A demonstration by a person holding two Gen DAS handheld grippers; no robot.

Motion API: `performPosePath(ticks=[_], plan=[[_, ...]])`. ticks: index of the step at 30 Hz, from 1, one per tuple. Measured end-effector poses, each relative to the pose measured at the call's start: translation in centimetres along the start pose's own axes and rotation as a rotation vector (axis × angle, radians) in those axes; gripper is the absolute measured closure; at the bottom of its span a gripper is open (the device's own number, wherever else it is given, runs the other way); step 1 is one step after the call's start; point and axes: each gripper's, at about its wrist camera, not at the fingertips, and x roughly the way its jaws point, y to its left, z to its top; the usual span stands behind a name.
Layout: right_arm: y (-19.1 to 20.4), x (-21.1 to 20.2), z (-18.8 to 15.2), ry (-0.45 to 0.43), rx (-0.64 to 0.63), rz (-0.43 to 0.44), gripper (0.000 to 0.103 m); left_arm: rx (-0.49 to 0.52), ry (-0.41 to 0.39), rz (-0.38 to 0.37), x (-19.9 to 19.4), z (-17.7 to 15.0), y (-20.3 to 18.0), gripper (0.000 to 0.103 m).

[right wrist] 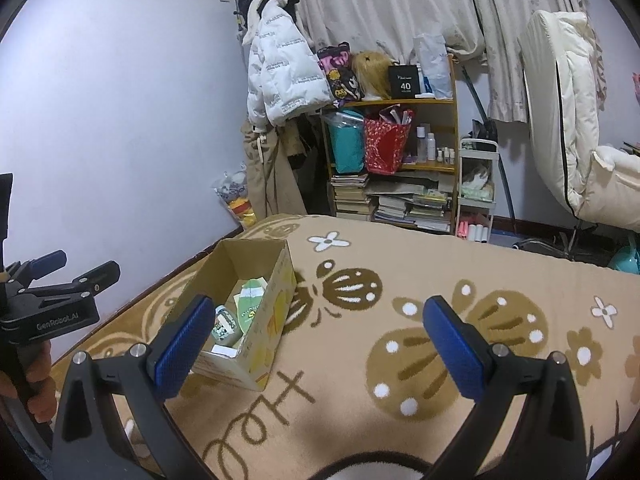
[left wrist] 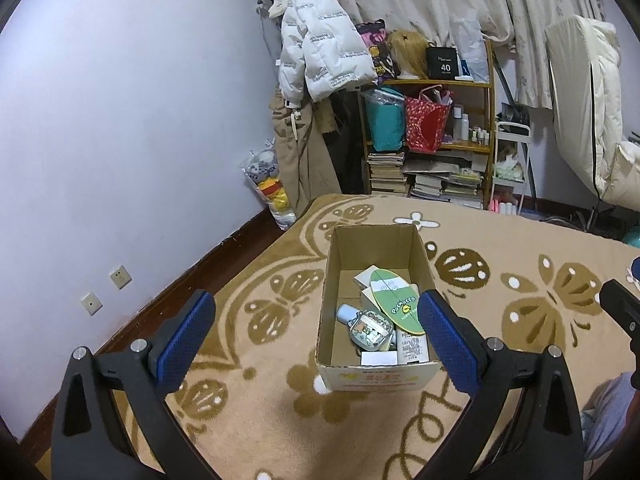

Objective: Organize rigid objects

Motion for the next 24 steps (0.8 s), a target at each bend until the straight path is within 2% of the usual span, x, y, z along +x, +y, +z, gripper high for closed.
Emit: performPosePath(ticks=[24], plan=[[-0.20, 0.07, -0.06, 0.006, 0.002, -0.002, 0.000, 0.029, 0.008, -0.008, -0.07, 0.01, -0.32, 0.003]])
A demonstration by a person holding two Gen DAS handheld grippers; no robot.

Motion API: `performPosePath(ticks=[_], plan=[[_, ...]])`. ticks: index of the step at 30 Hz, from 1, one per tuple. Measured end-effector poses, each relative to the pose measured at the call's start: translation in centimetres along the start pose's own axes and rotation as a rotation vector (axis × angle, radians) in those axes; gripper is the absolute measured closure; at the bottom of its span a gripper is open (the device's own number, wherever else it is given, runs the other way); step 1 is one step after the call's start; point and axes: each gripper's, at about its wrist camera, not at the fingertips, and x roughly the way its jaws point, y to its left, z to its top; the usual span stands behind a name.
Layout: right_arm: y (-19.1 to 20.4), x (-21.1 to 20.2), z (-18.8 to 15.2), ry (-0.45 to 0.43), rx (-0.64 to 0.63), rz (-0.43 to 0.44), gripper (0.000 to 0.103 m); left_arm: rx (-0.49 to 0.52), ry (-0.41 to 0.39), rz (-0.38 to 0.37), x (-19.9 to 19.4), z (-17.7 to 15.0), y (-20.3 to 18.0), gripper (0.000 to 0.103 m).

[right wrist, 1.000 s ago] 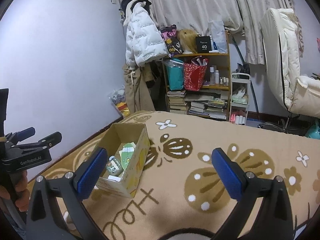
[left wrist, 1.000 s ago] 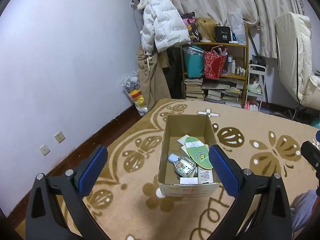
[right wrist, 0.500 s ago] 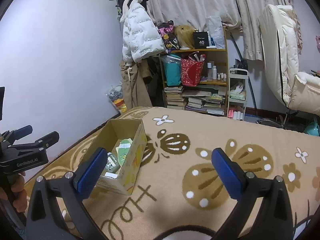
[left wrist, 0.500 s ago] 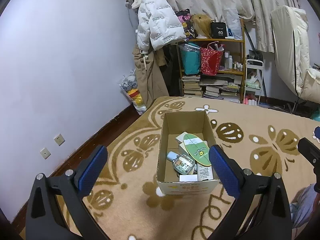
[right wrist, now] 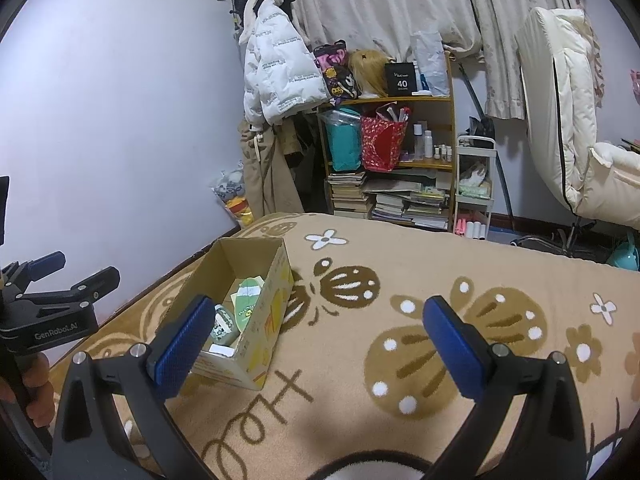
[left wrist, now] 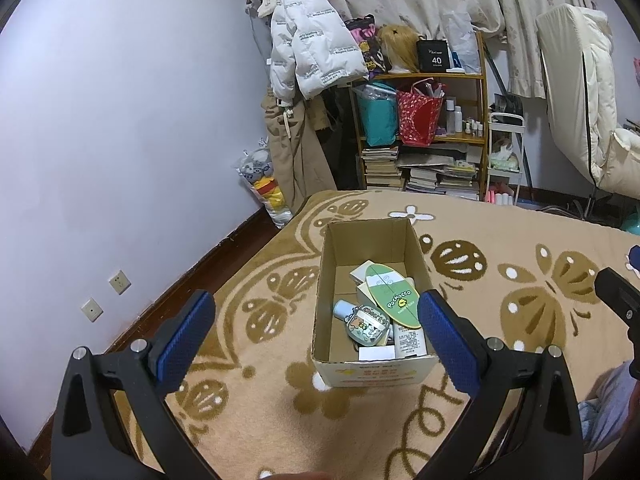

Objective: Organize rigid objects

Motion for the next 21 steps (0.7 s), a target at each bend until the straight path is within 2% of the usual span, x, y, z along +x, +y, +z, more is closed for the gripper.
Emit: performPosePath(ticks=[21], plan=[[0.16, 0.24, -0.25, 0.005, 0.004, -0.004, 0.000, 0.000, 0.014, -0.001, 0.27, -0.14, -0.01, 0.003]])
